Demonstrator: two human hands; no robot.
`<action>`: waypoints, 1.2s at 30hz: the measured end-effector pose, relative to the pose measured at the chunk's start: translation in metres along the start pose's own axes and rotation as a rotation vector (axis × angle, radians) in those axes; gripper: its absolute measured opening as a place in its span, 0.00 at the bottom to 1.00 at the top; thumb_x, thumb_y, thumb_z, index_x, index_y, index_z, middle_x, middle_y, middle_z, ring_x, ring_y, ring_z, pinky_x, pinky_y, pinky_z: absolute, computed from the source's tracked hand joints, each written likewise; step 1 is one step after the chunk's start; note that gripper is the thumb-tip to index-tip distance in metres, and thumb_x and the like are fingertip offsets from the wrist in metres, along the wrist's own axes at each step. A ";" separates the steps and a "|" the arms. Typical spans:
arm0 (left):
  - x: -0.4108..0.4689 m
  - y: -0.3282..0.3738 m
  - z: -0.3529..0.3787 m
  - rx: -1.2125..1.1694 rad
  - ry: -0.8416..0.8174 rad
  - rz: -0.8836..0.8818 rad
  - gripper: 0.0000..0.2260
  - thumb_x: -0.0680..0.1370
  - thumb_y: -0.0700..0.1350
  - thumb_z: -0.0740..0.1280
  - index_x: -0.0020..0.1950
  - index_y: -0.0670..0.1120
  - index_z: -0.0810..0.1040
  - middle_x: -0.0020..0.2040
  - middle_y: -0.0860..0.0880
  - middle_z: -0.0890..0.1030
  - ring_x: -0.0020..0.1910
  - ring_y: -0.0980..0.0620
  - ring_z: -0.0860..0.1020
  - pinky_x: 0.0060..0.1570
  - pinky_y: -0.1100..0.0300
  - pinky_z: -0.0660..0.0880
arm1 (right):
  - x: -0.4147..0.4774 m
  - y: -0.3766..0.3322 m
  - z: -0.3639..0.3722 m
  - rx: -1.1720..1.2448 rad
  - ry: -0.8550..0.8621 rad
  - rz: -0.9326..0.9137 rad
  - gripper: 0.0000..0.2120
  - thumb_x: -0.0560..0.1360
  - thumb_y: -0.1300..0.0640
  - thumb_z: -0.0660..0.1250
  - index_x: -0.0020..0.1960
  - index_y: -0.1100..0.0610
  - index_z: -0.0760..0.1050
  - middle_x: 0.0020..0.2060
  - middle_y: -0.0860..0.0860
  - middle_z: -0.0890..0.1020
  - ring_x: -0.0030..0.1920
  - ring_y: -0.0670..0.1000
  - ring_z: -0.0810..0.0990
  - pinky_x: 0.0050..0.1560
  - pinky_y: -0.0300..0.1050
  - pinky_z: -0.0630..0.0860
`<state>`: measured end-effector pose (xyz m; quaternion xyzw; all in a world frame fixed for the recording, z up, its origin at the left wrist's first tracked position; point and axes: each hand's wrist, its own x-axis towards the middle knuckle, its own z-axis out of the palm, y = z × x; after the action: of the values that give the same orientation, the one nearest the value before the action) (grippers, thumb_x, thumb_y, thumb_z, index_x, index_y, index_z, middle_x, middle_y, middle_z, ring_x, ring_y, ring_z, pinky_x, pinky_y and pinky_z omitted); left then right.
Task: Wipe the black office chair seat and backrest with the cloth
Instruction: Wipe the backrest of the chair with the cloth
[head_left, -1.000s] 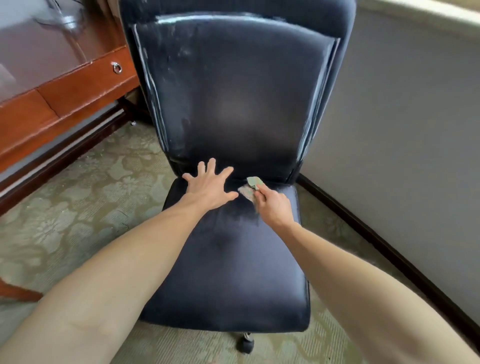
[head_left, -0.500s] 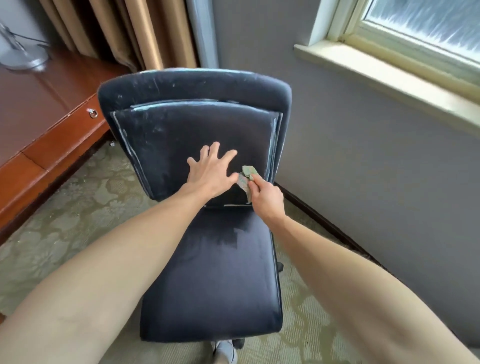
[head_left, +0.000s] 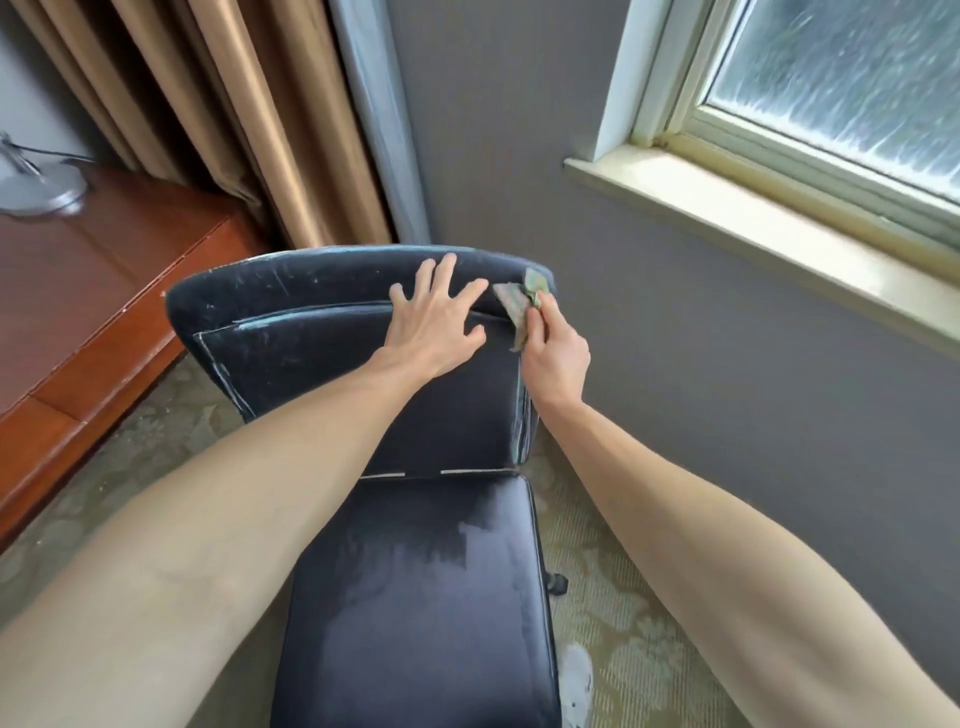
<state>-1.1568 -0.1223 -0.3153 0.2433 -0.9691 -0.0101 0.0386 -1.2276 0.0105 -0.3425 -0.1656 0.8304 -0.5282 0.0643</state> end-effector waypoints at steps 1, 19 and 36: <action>0.008 0.002 -0.003 0.007 0.017 -0.008 0.26 0.78 0.56 0.62 0.76 0.56 0.62 0.79 0.44 0.51 0.77 0.44 0.50 0.67 0.38 0.58 | 0.012 -0.004 -0.001 0.042 0.011 -0.015 0.16 0.81 0.50 0.56 0.67 0.47 0.73 0.59 0.52 0.81 0.57 0.55 0.79 0.59 0.45 0.70; 0.067 0.047 -0.015 0.090 -0.082 -0.020 0.35 0.74 0.61 0.65 0.78 0.59 0.56 0.80 0.45 0.51 0.78 0.44 0.49 0.71 0.36 0.51 | 0.088 0.033 0.004 0.177 -0.205 -0.192 0.18 0.81 0.57 0.59 0.69 0.53 0.72 0.66 0.48 0.76 0.64 0.48 0.76 0.66 0.44 0.70; 0.083 0.105 0.016 0.554 -0.105 0.315 0.20 0.79 0.52 0.55 0.70 0.50 0.72 0.77 0.42 0.61 0.77 0.41 0.54 0.69 0.32 0.50 | 0.050 0.115 0.021 0.583 -0.159 0.107 0.18 0.79 0.55 0.62 0.67 0.42 0.72 0.61 0.40 0.79 0.58 0.33 0.76 0.63 0.38 0.72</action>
<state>-1.2807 -0.0687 -0.3216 0.0905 -0.9615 0.2475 -0.0782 -1.2925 0.0198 -0.4513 -0.1371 0.6438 -0.7254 0.2013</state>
